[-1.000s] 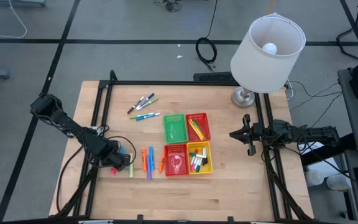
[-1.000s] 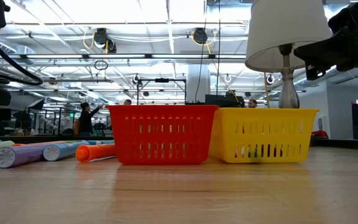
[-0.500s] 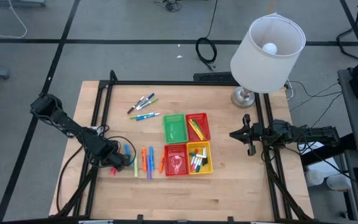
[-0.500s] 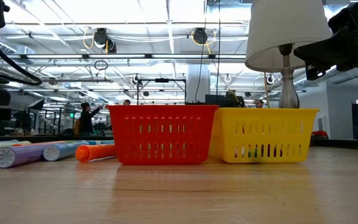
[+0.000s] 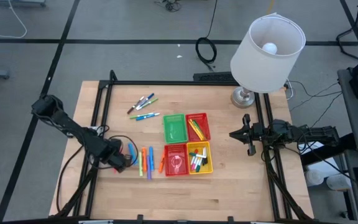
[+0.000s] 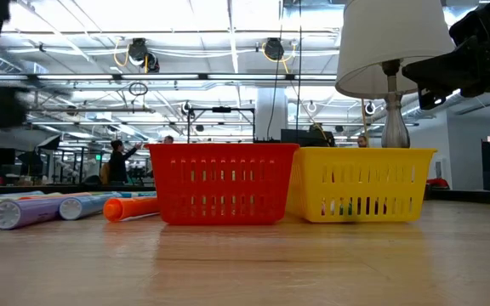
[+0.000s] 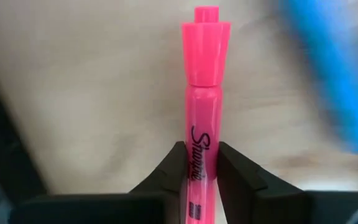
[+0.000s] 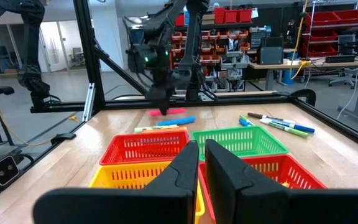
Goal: Pick & Place Markers
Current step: Put the large pink highlighter into the bottom red bin
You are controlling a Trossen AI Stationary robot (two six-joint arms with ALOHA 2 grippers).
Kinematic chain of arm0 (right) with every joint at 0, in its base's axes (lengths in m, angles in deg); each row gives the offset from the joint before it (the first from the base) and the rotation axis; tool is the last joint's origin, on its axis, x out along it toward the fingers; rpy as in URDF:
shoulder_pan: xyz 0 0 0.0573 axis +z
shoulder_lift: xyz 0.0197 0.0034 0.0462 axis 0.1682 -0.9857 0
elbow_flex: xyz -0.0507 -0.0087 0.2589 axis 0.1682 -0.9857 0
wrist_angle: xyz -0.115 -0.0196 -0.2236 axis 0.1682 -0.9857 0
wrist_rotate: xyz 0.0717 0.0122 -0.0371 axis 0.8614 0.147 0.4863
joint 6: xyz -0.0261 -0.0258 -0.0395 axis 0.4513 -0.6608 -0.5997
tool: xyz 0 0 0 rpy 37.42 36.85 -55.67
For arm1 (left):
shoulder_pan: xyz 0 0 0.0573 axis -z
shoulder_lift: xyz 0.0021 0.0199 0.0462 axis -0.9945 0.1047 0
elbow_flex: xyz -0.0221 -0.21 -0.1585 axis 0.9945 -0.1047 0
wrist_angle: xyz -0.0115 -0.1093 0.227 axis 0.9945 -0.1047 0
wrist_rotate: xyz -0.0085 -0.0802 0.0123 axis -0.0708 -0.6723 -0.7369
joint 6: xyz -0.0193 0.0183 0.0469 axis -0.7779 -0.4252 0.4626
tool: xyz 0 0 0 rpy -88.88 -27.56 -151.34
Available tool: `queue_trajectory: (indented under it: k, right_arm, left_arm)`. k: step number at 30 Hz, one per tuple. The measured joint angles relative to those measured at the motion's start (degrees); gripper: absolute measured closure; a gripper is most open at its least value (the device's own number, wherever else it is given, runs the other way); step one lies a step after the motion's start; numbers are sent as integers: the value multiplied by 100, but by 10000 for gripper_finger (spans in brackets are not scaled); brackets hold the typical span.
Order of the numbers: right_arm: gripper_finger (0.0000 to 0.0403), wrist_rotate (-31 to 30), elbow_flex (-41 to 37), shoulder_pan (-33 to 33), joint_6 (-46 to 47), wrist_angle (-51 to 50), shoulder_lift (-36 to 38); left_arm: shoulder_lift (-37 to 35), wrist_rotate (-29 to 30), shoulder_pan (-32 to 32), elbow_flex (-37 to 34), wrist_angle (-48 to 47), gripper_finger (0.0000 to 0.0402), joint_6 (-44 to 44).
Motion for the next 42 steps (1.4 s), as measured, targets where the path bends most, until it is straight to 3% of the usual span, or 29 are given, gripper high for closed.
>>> queue_trajectory:
  k: [10,14,24,29,35,37,42]
  right_arm:
    - [385,0,0,0,0,2,-2]
    - [385,1,2,0,-1,0,-2]
    - [385,2,1,0,-1,0,-2]
    - [385,2,0,0,-2,0,-2]
    - [385,1,1,0,0,0,-2]
    - [385,1,2,0,-2,0,-2]
    - [385,0,0,0,0,0,-2]
  left_arm:
    - [-12,1306,-30,1150,-196,331,523]
    - [-13,1445,-92,1221,674,330,773]
    - [-15,2147,-624,1228,2602,329,2359]
    - [165,2045,-945,1232,3435,328,3154]
    - [682,1357,-1126,1290,5035,328,3957]
    - [908,1137,-1123,1601,4996,328,4055]
    - [1513,883,-1070,2995,3683,343,4665]
